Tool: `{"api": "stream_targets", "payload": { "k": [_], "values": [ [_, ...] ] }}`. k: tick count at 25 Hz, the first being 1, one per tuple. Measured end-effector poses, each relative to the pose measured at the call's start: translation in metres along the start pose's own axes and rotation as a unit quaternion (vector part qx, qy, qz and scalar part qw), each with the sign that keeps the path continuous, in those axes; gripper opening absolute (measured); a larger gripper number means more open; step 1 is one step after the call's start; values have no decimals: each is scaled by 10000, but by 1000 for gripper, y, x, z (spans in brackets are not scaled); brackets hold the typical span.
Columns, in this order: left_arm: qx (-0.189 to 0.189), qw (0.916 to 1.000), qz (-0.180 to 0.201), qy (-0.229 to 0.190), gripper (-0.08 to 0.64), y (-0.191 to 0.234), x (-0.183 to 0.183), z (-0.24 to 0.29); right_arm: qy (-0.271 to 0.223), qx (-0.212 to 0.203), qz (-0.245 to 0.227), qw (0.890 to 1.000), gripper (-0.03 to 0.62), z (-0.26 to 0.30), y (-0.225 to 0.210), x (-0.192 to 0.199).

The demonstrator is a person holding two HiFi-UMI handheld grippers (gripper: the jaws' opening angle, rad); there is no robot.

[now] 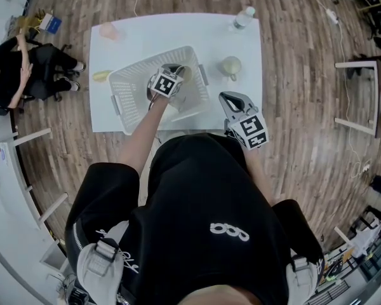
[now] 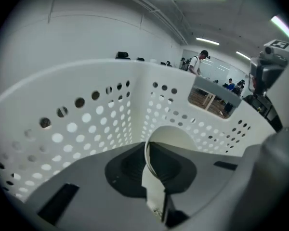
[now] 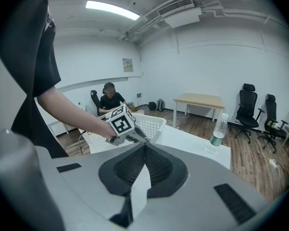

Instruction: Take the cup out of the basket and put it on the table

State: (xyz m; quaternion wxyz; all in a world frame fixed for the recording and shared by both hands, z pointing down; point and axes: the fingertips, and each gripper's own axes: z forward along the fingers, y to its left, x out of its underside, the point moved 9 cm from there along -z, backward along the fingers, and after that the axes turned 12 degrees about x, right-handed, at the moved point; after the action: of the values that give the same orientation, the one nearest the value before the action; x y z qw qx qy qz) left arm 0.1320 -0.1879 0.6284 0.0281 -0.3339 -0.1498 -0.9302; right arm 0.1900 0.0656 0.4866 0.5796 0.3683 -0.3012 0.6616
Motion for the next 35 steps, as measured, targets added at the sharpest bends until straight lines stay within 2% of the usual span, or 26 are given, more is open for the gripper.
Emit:
{"api": "stream_targets", "payload": {
  "k": [5, 10, 15, 20, 24, 30, 35],
  "values": [
    [-370, 9974, -29, -624, 26, -31, -15, -43, -228, -258, -217, 9992, 25, -3, -11, -6],
    [-882, 9870, -146, -1335, 26, -72, -24, -93, -466, -647, -448, 9958, 25, -5, -23, -11],
    [-1416, 9690, -206, -2015, 26, -120, -35, -137, -738, -1078, -611, 9895, 25, -8, -31, -20],
    [-2015, 9443, -489, -2555, 26, -168, -28, -167, -914, -1669, -969, 9769, 25, -7, -27, -26],
    [-2350, 9278, -751, -2799, 26, -201, -13, -175, -942, -2056, -1211, 9665, 25, -8, -20, -24],
    [-2685, 9114, -1045, -2938, 26, -223, 13, -185, -907, -2481, -1472, 9532, 24, -6, 1, -23],
    [-2931, 8993, -1147, -3036, 26, -228, 28, -201, -940, -2692, -1608, 9449, 24, -4, 19, -29]
  ]
}}
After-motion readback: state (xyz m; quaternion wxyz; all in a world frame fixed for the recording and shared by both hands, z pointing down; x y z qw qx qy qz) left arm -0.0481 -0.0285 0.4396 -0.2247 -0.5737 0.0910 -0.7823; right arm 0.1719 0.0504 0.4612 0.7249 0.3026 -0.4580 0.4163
